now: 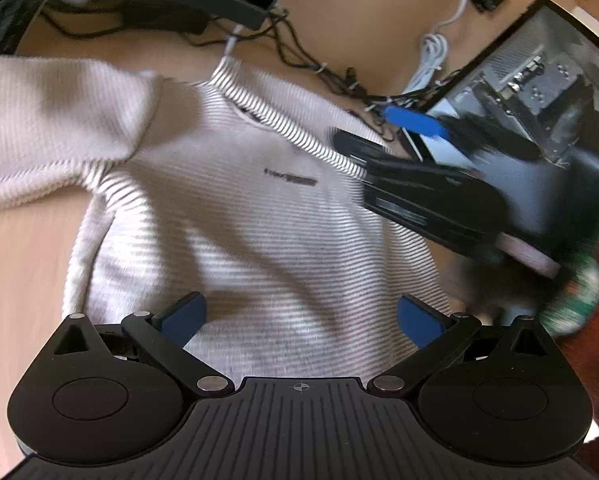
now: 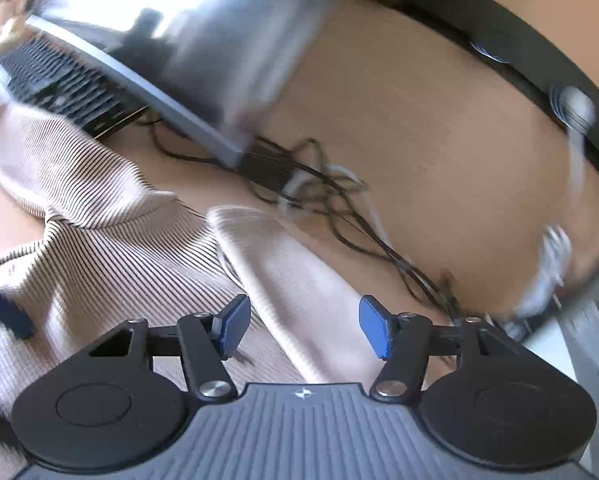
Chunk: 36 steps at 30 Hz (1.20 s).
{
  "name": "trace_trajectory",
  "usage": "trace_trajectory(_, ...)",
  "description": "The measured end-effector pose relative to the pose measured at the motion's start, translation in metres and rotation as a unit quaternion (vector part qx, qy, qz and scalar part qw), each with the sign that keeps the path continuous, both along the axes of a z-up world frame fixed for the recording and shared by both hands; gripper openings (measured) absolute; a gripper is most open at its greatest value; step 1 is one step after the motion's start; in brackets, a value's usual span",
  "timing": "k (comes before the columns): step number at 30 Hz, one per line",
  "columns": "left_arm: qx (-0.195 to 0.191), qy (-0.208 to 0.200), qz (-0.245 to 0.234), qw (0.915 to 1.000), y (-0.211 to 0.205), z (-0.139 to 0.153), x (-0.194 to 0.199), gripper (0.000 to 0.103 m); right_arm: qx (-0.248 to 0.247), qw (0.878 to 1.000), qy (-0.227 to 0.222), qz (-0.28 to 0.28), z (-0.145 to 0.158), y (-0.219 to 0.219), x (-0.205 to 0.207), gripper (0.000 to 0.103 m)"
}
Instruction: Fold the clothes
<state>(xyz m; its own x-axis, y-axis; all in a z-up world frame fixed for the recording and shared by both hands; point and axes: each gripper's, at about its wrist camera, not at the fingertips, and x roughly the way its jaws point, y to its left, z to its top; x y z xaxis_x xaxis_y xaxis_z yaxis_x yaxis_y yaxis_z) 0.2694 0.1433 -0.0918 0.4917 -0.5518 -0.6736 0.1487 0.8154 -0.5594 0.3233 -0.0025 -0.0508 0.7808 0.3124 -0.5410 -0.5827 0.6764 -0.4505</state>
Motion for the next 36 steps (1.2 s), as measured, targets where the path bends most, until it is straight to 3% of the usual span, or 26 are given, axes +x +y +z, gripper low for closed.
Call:
trace_trajectory(5, 0.003, 0.025, 0.045, 0.9987, 0.016, 0.001, -0.015, 0.103, -0.027, 0.999, 0.006, 0.041, -0.032, 0.039, 0.032, 0.050)
trace_trajectory(6, -0.002, 0.026, 0.051, 0.9984, 0.020, 0.001, -0.017, 0.103, -0.034, 0.998, 0.009, 0.050, -0.038, 0.044, 0.037, 0.041)
trace_trajectory(7, -0.005, 0.027, 0.056, 0.9980, 0.022, 0.001, -0.018, 0.103, -0.040, 0.997, 0.010, 0.058, -0.040, 0.046, 0.040, 0.022)
trace_trajectory(9, -0.007, 0.027, 0.065, 0.9975, 0.023, 0.000, -0.020, 0.103, -0.018, 0.999, 0.009, 0.048, -0.033, 0.038, 0.045, 0.008)
trace_trajectory(12, -0.009, 0.020, 0.073, 0.9971, 0.023, -0.001, -0.022, 0.103, 0.048, 0.998, -0.011, 0.034, 0.003, 0.017, 0.036, 0.008)
trace_trajectory(15, -0.014, 0.017, 0.076, 0.9968, 0.024, -0.001, -0.021, 0.103, 0.085, 0.995, 0.015, 0.058, 0.027, 0.008, 0.019, 0.008)
trace_trajectory(18, -0.023, 0.021, 0.077, 0.9965, 0.028, -0.001, -0.020, 0.103, 0.114, 0.985, 0.087, 0.099, 0.015, 0.012, 0.009, 0.008)
trace_trajectory(21, -0.027, 0.028, 0.073, 0.9966, 0.031, 0.000, -0.020, 0.103, 0.101, 0.980, 0.127, 0.119, -0.008, 0.026, -0.003, 0.009)
trace_trajectory(24, -0.021, 0.034, 0.063, 0.9972, 0.034, 0.003, -0.019, 0.103, 0.143, 0.968, 0.171, 0.111, -0.002, 0.016, -0.002, 0.013)
trace_trajectory(27, -0.008, 0.030, 0.065, 0.9974, 0.036, 0.010, -0.015, 0.103, 0.169, 0.972, 0.146, 0.075, 0.014, -0.011, -0.002, 0.034)
trace_trajectory(31, -0.019, -0.015, 0.059, 0.9979, 0.037, 0.033, 0.001, 0.103, 0.182, 0.977, 0.105, -0.026, 0.020, -0.051, 0.005, 0.045)
trace_trajectory(36, 0.041, -0.033, 0.090, 0.9946, 0.029, 0.041, 0.027, 0.103, 0.203, 0.960, 0.157, -0.110, -0.005, -0.083, 0.020, 0.049)
